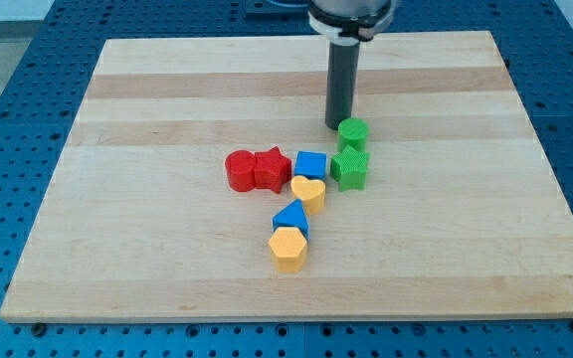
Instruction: Adjust the red star in between the red circle and blue cube
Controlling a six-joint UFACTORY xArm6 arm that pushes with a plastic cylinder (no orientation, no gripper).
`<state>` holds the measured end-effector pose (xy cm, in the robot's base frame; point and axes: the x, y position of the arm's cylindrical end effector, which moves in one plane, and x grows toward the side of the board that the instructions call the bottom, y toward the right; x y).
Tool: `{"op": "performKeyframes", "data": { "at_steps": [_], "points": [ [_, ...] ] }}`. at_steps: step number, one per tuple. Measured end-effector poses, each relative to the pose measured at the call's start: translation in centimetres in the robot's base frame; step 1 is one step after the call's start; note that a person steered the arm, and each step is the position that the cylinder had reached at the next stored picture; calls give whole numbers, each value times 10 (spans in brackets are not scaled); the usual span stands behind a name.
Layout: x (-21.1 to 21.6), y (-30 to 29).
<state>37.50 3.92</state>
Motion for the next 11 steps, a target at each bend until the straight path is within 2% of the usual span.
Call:
{"op": "performKeyframes", "data": {
  "at_steps": [2,4,5,11],
  "points": [
    [0,-59],
    [28,-98],
    [52,-98],
    [41,-78]
  ]
}}
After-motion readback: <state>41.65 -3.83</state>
